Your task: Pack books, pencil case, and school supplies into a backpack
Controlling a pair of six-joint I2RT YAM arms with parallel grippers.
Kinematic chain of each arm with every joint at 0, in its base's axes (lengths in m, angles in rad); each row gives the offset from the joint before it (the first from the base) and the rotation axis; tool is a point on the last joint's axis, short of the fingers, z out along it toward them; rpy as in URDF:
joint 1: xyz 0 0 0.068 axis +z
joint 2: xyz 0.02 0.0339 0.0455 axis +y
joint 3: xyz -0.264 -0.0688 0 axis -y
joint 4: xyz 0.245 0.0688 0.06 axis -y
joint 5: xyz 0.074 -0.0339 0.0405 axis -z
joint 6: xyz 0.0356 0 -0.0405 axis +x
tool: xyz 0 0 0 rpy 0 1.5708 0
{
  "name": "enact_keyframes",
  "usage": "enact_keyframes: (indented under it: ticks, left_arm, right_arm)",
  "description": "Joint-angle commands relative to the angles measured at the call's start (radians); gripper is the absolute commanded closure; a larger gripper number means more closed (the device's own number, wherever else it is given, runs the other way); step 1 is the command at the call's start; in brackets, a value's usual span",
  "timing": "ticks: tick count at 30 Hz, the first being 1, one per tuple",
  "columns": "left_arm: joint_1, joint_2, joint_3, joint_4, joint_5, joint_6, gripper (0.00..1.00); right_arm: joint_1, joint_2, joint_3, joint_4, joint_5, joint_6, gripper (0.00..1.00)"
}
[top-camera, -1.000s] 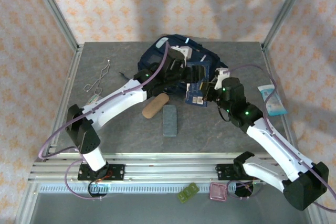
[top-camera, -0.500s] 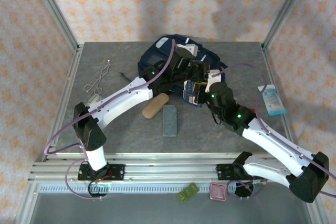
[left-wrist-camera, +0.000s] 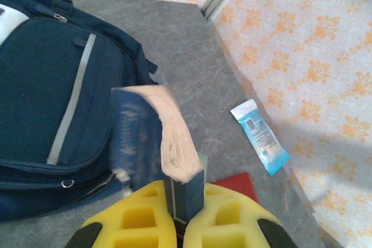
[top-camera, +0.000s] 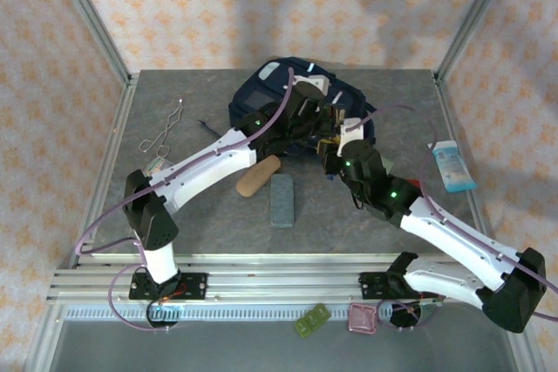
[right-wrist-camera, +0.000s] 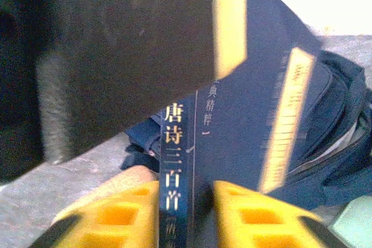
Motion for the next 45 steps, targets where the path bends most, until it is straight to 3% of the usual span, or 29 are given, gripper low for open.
enact_keyframes:
  ticks: [1, 5, 10, 13, 17, 24, 32, 35, 38, 40, 43, 44, 45]
  left_arm:
    - [0.048, -0.049, -0.039, 0.054, 0.011, 0.063, 1.0]
    - [0.103, -0.109, -0.082, 0.094, 0.145, 0.166, 1.0]
    - [0.177, -0.178, -0.143, 0.126, 0.353, 0.244, 1.0]
    - [0.248, -0.25, -0.24, 0.246, 0.553, 0.217, 1.0]
    - [0.352, -0.327, -0.379, 0.474, 0.809, 0.089, 1.0]
    - [0.433, -0.373, -0.506, 0.834, 1.066, -0.172, 1.0]
    - [0.443, -0.346, -0.603, 1.27, 1.18, -0.494, 1.0]
    - [0.445, -0.304, -0.62, 1.531, 1.201, -0.693, 1.0]
    - [0.449, -0.248, -0.609, 1.646, 1.207, -0.808, 1.0]
    - [0.452, -0.224, -0.605, 1.62, 1.203, -0.805, 1.0]
    - [0.455, -0.216, -0.6, 1.464, 1.18, -0.698, 1.0]
    - [0.455, -0.223, -0.591, 1.361, 1.165, -0.62, 1.0]
    - [0.455, -0.231, -0.579, 1.236, 1.144, -0.525, 0.99]
  right_arm:
    - [0.003, -0.06, 0.015, 0.053, 0.031, 0.012, 0.49]
    - [-0.067, -0.126, -0.013, 0.049, -0.09, 0.05, 0.31]
    - [-0.191, -0.119, -0.013, 0.089, -0.324, 0.136, 0.28]
    - [-0.295, -0.106, -0.028, 0.163, -0.506, 0.185, 0.25]
    - [-0.417, -0.066, -0.031, 0.236, -0.728, 0.218, 0.24]
    - [-0.568, -0.019, -0.074, 0.486, -1.146, 0.324, 0.21]
    - [-0.571, 0.02, -0.074, 0.576, -1.351, 0.359, 0.19]
    - [-0.571, 0.034, -0.084, 0.642, -1.435, 0.408, 0.2]
    - [-0.565, 0.033, -0.086, 0.699, -1.505, 0.461, 0.25]
    - [-0.563, 0.017, -0.079, 0.689, -1.522, 0.459, 0.36]
    - [-0.562, -0.01, -0.072, 0.678, -1.523, 0.457, 0.74]
    - [-0.562, -0.018, -0.072, 0.673, -1.514, 0.459, 0.95]
    - [-0.564, -0.022, -0.068, 0.649, -1.494, 0.447, 1.0]
